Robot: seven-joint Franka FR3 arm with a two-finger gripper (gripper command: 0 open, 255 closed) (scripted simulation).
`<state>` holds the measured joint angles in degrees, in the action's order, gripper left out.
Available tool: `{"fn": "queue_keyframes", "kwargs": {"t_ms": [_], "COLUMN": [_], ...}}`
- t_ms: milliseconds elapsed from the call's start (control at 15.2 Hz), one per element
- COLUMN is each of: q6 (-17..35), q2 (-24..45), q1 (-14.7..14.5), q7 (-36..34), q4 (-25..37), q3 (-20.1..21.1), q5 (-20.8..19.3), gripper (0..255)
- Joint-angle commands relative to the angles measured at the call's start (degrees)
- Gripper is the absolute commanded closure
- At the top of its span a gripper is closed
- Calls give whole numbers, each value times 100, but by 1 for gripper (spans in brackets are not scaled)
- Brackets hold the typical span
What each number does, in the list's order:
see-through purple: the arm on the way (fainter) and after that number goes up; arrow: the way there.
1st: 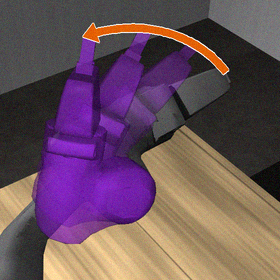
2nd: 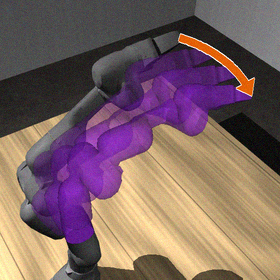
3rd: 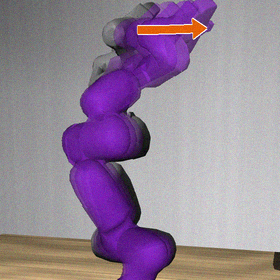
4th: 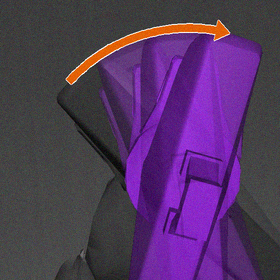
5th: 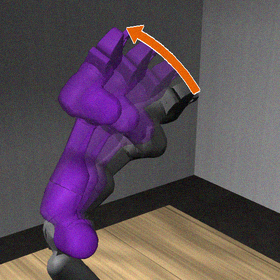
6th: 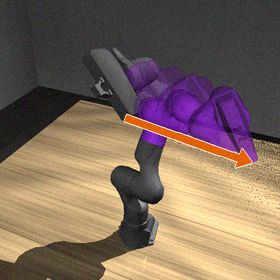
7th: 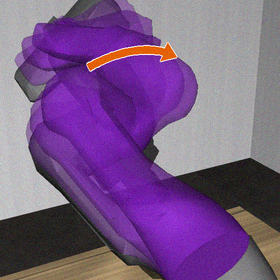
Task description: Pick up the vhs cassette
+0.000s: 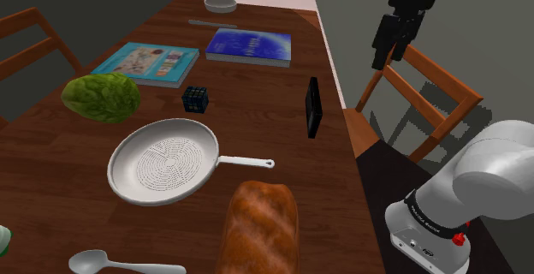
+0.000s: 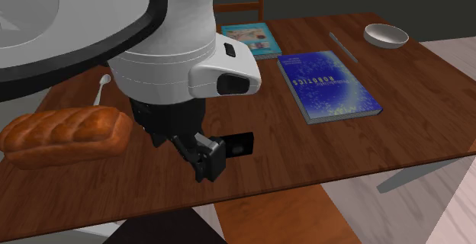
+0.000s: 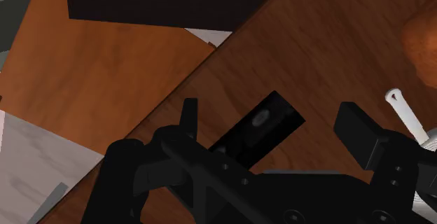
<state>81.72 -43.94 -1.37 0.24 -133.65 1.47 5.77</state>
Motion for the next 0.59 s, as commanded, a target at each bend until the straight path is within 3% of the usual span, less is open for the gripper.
{"fn": "queue_keyframes", "kwargs": {"t_ms": [0, 528], "q6": [0, 1879], "q2": [0, 581], "q1": [0, 587], "q7": [0, -2462], "q4": [0, -733], "q3": [0, 1096], "q5": [0, 484], "gripper": [0, 0]}}
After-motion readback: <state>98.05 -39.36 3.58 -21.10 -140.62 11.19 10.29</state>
